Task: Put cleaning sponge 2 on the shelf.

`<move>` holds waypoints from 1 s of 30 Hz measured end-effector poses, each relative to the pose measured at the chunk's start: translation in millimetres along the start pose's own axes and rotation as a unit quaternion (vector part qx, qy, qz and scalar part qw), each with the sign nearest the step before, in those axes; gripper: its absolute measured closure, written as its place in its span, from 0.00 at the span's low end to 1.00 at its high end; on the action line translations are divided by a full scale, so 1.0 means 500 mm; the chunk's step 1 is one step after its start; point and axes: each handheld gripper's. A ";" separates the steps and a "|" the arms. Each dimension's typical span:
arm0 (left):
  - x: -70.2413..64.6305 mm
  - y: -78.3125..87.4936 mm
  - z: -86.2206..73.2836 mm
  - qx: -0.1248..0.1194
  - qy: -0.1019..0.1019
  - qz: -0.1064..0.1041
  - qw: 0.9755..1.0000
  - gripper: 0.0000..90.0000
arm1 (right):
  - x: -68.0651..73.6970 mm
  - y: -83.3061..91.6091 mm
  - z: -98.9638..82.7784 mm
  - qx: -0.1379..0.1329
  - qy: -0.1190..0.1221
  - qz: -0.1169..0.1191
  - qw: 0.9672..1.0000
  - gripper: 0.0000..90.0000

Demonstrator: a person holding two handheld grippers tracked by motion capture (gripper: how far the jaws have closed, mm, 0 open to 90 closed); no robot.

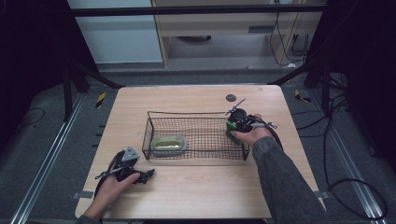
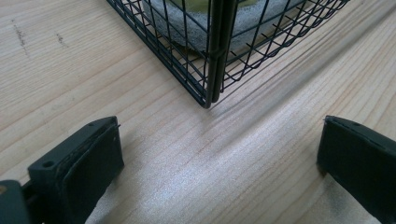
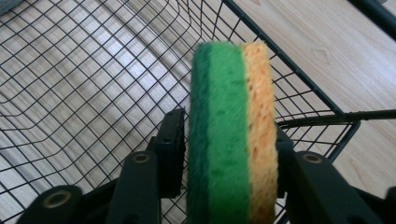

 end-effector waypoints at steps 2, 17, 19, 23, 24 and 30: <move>0.000 0.000 0.000 0.000 0.000 0.000 1.000 0.00 | 0.001 0.003 0.000 0.000 0.000 0.000 1.000 0.60; 0.000 0.000 0.000 0.000 0.000 0.000 1.000 0.00 | 0.022 0.066 -0.002 -0.018 -0.002 0.003 1.000 0.58; 0.000 0.000 0.000 0.000 0.000 0.000 1.000 0.00 | 0.027 0.070 -0.003 -0.019 0.001 0.008 1.000 0.61; 0.000 0.000 0.000 0.000 0.000 0.000 1.000 0.00 | 0.044 0.072 0.001 -0.018 0.004 0.016 1.000 0.64; 0.000 0.000 0.000 0.000 0.000 0.000 1.000 0.00 | 0.047 0.071 0.002 -0.018 0.006 0.017 1.000 0.64; 0.000 0.000 0.000 0.000 0.000 0.000 1.000 0.00 | 0.071 0.057 0.012 -0.014 0.015 0.029 0.999 0.63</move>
Point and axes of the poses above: each handheld gripper's, and its own axes: y roughly backward along the jaws, z roughly out of its top, x roughly to its left
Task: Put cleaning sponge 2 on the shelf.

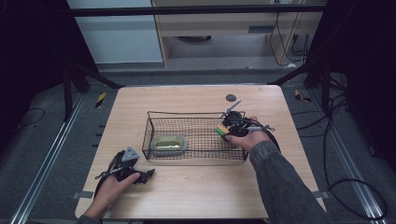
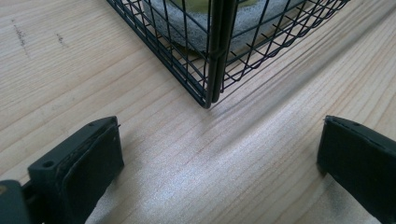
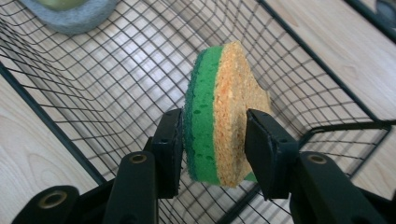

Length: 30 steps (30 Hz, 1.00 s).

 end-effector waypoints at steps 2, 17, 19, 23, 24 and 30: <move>0.000 0.000 0.000 0.000 0.000 0.000 1.000 0.00 | 0.004 -0.005 0.003 0.001 0.001 0.003 1.000 0.62; 0.001 -0.001 0.001 0.000 0.001 0.001 1.000 0.00 | 0.018 -0.030 0.021 -0.003 0.001 0.022 1.000 0.47; 0.001 -0.001 0.001 0.000 0.000 0.001 1.000 0.00 | 0.017 -0.020 0.015 -0.015 -0.006 0.020 1.000 0.41; 0.001 -0.001 0.001 0.000 0.000 0.001 1.000 0.00 | 0.019 -0.003 -0.003 -0.036 -0.004 0.005 0.999 0.27; 0.001 -0.001 0.001 0.000 0.000 0.001 1.000 0.00 | 0.019 0.003 -0.007 -0.044 -0.005 0.000 0.999 0.23; 0.000 -0.001 0.001 0.000 0.001 0.001 1.000 0.00 | 0.003 0.043 -0.040 -0.083 -0.027 -0.031 0.996 0.11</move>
Point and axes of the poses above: each handheld gripper's, and its own axes: y roughly backward along the jaws, z roughly out of its top, x roughly to its left
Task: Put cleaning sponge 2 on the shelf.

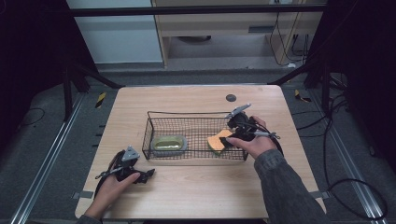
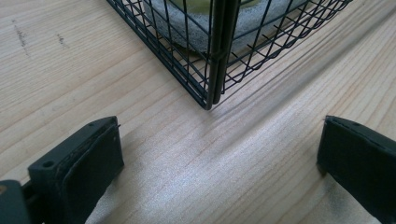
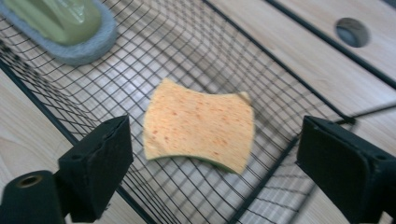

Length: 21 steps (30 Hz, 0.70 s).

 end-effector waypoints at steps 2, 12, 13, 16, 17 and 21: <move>0.000 0.000 0.000 0.000 0.000 0.000 1.000 0.00 | -0.014 0.018 -0.013 -0.012 -0.004 -0.013 1.000 0.09; 0.000 0.000 0.000 0.000 0.000 0.000 1.000 0.00 | -0.076 0.076 -0.081 -0.035 -0.041 -0.027 0.998 0.09; 0.000 0.000 0.000 0.000 0.000 0.000 1.000 0.00 | -0.080 0.079 -0.088 -0.034 -0.042 -0.031 0.998 0.11; 0.000 0.000 0.000 0.000 0.000 0.000 1.000 0.00 | -0.088 0.086 -0.105 -0.030 -0.049 -0.038 0.998 0.15; 0.000 0.000 0.000 0.000 0.000 0.000 1.000 0.00 | -0.091 0.087 -0.113 -0.031 -0.050 -0.038 0.998 0.16; 0.000 0.000 0.000 0.000 0.000 0.000 1.000 0.00 | -0.103 0.080 -0.136 -0.025 -0.053 -0.038 0.998 0.15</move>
Point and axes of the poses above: each handheld gripper's, and its own axes: y roughly backward along the jaws, z roughly out of its top, x roughly to its left
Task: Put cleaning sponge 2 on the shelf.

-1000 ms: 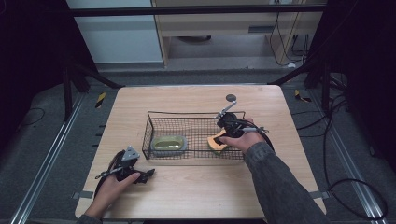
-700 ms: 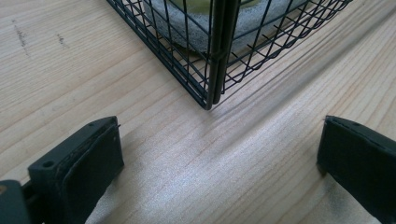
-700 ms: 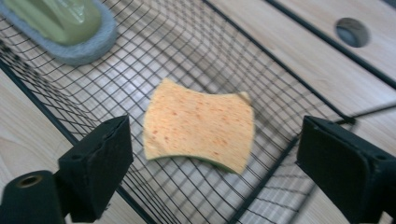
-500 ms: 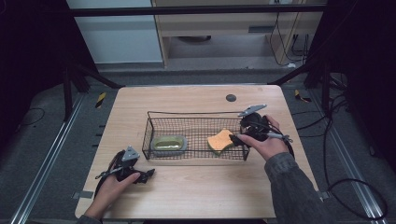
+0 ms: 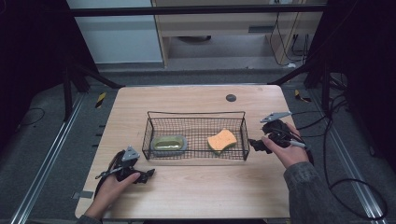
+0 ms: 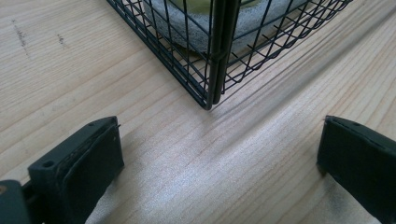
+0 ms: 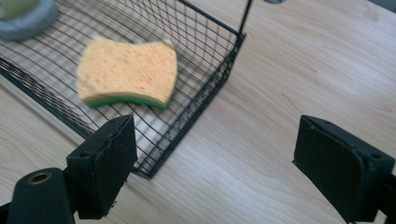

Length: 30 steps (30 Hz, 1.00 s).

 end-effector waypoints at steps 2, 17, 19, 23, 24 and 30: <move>0.000 0.000 0.000 0.000 0.000 0.000 1.000 0.00 | -0.007 -0.004 -0.007 0.002 0.000 -0.009 1.000 0.14; 0.000 0.000 0.000 0.000 0.000 0.000 1.000 0.00 | -0.091 -0.093 -0.056 -0.003 -0.046 -0.058 0.997 0.14; 0.000 0.000 0.000 0.000 0.000 0.000 1.000 0.00 | -0.100 -0.112 -0.058 0.005 -0.053 -0.053 0.997 0.14; 0.000 0.000 0.000 0.000 0.000 0.000 1.000 0.00 | -0.114 -0.140 -0.062 0.000 -0.075 -0.054 0.996 0.14; 0.000 0.000 0.000 0.000 0.000 0.000 1.000 0.00 | -0.117 -0.145 -0.063 -0.004 -0.083 -0.056 0.995 0.13; 0.000 0.000 0.000 0.000 0.000 0.000 1.000 0.00 | -0.126 -0.170 -0.076 -0.019 -0.115 -0.072 0.991 0.11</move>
Point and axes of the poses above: each handheld gripper's, and its own axes: y roughly backward along the jaws, z roughly out of its top, x roughly to its left
